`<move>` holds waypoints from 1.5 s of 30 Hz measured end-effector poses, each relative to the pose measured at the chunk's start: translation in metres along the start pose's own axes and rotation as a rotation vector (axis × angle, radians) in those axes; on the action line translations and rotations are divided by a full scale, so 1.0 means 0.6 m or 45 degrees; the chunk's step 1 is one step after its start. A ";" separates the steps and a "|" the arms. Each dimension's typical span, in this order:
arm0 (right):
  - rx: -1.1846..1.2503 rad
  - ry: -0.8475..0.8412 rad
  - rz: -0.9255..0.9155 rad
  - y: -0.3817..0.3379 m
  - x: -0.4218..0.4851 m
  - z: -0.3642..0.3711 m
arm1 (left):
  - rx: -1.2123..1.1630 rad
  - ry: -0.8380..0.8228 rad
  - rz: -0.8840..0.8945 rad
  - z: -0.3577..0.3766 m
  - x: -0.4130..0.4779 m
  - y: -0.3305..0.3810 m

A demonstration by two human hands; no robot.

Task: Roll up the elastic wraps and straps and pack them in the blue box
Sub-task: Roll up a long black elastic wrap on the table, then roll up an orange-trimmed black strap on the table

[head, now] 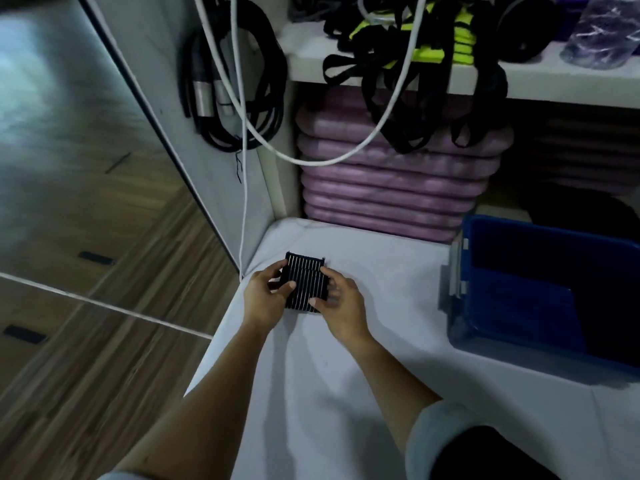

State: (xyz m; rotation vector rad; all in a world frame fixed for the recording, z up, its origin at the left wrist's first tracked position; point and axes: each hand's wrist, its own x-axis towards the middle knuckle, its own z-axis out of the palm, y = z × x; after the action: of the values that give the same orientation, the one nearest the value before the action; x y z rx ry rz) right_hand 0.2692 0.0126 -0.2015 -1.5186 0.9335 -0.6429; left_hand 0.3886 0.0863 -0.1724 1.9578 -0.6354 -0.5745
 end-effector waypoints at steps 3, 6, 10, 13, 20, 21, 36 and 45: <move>-0.169 -0.014 -0.025 0.020 0.014 0.027 | 0.151 0.019 0.026 -0.008 0.020 -0.023; -0.250 -0.017 -0.043 0.032 0.021 0.035 | 0.261 0.028 0.053 -0.005 0.026 -0.041; -0.292 -0.039 -0.065 0.037 0.024 0.032 | 0.379 0.079 0.120 -0.001 0.028 -0.048; -0.286 -0.023 -0.061 0.036 0.021 0.028 | 0.419 0.112 0.188 -0.001 0.023 -0.045; -0.342 0.038 -0.085 0.008 -0.033 -0.037 | 0.639 0.105 0.409 0.024 -0.033 0.004; -0.380 0.050 -0.093 0.005 -0.049 -0.055 | 0.695 0.104 0.419 0.033 -0.048 0.013; -0.736 0.243 0.109 0.029 -0.272 -0.311 | 0.558 -0.419 0.498 0.193 -0.265 0.094; -0.798 0.699 0.159 0.086 -0.453 -0.567 | 0.411 -0.727 0.479 0.420 -0.480 0.170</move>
State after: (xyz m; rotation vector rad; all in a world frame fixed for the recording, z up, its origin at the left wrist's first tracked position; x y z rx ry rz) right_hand -0.1653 0.0579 -0.1662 -1.8391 1.7571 -0.7308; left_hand -0.0062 0.0675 -0.1515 1.8888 -1.4958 -0.8357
